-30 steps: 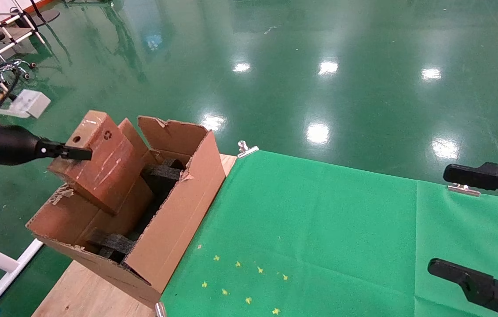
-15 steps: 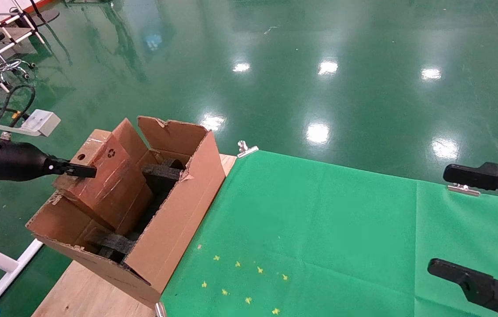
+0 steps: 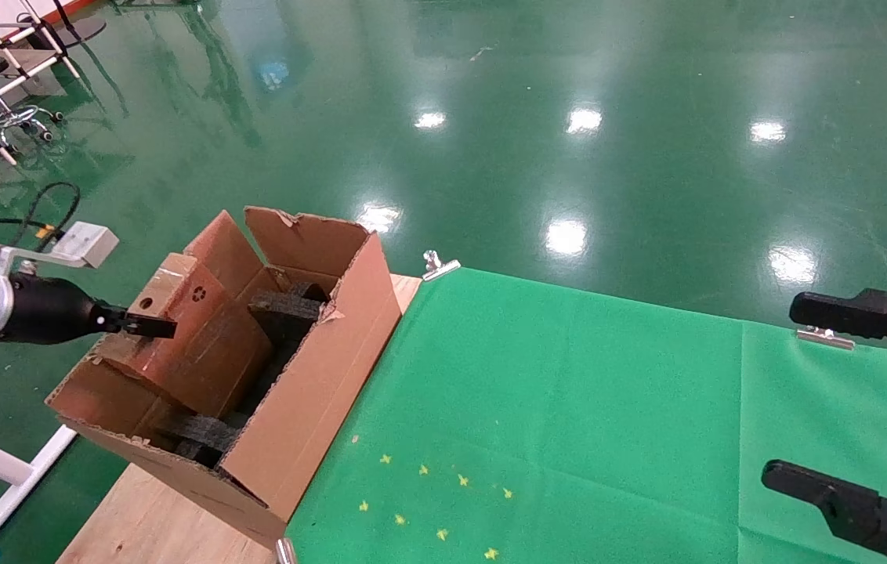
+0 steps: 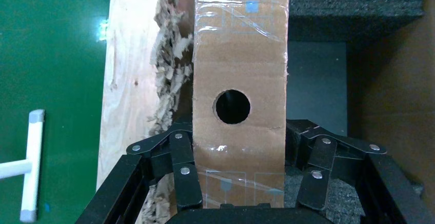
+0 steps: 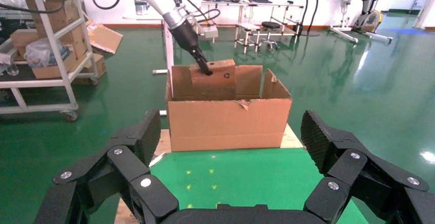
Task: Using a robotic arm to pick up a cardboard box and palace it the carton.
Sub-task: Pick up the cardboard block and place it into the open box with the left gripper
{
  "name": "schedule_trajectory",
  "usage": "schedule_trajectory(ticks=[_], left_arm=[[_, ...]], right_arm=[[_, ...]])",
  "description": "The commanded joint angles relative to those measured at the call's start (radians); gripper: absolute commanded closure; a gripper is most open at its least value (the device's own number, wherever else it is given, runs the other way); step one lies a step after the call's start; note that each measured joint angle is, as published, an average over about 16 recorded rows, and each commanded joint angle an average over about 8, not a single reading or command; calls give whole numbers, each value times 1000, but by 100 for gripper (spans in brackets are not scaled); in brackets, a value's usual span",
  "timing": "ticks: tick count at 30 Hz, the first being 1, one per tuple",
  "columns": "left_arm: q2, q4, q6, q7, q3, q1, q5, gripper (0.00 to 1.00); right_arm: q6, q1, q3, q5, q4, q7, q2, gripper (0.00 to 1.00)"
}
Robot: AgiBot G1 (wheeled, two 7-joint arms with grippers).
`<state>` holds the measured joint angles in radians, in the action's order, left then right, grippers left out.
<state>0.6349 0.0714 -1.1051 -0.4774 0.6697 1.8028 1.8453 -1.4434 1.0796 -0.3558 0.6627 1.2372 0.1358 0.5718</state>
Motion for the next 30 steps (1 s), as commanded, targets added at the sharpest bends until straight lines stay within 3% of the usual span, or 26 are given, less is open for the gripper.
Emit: schedule_trajectory(ticks=[1, 21, 30], left_arm=[[8, -13, 13, 5, -2, -9, -4, 100], [84, -81, 143, -6, -19, -113, -28, 100], [122, -86, 298, -22, -29, -184, -43, 100]], right_arm=[[0, 0, 0, 0, 0, 0, 0, 0], [0, 0, 0, 0, 0, 0, 0, 0], [0, 0, 0, 0, 0, 0, 0, 0]])
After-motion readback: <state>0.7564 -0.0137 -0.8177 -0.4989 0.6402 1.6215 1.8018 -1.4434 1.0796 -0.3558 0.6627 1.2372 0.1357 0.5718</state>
